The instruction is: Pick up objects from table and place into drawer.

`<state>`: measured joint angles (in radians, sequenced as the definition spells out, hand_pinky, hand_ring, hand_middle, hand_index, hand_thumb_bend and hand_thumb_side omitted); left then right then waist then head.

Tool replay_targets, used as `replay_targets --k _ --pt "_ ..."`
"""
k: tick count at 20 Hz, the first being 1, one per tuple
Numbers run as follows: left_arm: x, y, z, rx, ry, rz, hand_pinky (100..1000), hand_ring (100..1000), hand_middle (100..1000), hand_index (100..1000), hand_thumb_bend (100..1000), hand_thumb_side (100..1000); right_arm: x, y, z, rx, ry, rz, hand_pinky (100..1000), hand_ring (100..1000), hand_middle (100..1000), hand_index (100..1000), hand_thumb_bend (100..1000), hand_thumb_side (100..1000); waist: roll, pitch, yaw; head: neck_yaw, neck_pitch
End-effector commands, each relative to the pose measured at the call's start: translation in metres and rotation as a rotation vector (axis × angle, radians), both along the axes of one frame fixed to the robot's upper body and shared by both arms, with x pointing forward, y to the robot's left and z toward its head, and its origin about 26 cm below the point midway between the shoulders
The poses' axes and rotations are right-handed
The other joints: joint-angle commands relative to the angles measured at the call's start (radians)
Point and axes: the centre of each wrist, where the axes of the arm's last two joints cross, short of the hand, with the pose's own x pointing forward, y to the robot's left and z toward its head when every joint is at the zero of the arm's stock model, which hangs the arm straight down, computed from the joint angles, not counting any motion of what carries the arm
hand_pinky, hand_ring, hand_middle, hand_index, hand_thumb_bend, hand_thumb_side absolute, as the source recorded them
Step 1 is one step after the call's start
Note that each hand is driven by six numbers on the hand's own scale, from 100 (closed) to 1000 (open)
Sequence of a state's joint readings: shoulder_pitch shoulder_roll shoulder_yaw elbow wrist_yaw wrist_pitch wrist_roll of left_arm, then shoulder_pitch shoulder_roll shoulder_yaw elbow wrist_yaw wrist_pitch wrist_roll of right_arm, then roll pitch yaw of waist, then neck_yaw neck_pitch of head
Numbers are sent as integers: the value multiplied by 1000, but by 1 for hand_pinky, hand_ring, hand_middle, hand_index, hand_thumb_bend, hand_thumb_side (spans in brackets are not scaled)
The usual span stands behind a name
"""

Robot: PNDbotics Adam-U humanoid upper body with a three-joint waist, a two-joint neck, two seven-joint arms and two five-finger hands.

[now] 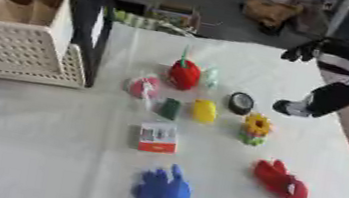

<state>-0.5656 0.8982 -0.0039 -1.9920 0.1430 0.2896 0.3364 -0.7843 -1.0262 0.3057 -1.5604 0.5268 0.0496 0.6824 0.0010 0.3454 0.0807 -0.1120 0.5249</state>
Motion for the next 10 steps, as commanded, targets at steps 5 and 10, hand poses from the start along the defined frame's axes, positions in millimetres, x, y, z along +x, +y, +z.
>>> replay_targets --k 5,10 --pt "-4 0 8 9 -11 -5 100 100 100 802 100 252 -1 1 4 -20 27 12 871 909 839 929 484 537 -2 -13 4 -4 -12" --pt "-3 -1 7 10 -1 -11 100 100 100 801 100 252 -5 7 -3 -24 52 33 865 902 819 920 487 541 -2 -13 6 -5 -11"
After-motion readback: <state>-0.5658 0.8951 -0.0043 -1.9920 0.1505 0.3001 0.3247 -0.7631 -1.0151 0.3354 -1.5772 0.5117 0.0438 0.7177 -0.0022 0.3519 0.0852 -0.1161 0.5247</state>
